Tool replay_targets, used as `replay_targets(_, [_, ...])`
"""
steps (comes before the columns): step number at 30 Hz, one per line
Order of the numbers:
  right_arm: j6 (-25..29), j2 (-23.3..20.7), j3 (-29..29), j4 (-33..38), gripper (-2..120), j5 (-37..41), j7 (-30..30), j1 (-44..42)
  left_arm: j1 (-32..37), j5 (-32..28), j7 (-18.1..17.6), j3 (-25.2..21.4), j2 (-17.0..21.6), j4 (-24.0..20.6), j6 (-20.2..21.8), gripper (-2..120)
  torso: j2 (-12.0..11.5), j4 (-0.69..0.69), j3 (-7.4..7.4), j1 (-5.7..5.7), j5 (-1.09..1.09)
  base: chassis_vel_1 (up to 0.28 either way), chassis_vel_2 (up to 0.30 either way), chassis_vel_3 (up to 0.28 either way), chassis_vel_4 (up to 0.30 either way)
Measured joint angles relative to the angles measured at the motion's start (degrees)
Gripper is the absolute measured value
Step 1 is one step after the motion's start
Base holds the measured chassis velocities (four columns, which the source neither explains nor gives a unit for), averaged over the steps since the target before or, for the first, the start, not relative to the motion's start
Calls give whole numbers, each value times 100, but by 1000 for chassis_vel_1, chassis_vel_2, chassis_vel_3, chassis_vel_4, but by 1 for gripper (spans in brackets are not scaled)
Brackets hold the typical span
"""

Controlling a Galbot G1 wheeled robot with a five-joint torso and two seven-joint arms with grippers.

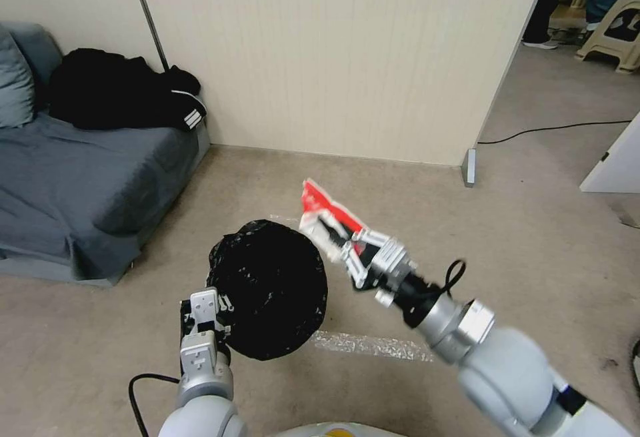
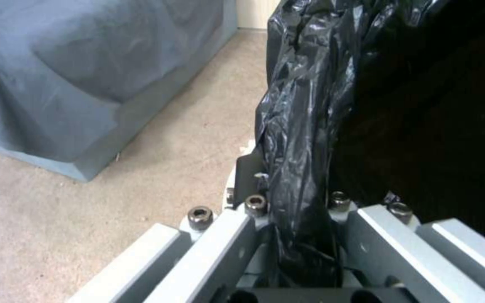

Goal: Pick up the trash bin, then pick up the garbage from the floor and place it into the trash bin.

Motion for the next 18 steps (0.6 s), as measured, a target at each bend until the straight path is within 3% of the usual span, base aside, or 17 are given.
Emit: replay_targets(18, [-47, 277, -1141, -1497, 0, -158, 37, 981, 102, 378, -9, 398, -189, -203, -20, 1, 0, 0, 1, 0, 0, 0, 0, 0, 0])
